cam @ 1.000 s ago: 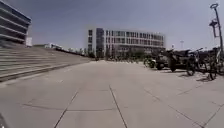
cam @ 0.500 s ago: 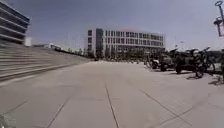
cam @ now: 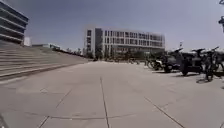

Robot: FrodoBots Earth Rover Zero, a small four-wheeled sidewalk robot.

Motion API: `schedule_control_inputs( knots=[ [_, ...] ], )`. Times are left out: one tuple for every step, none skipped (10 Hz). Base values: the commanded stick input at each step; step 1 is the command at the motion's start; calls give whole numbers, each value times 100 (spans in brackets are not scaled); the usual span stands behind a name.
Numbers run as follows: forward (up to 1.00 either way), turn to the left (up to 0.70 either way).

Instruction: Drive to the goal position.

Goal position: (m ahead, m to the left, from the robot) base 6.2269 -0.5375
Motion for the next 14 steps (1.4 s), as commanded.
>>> schedule_control_inputs(
  knots=[
    [100,0],
    [100,0],
    [100,0],
    [100,0],
    [100,0],
    [100,0],
    [100,0],
    [100,0],
    [100,0],
    [100,0],
    [100,0],
    [100,0],
    [100,0],
    [100,0]
  ],
)
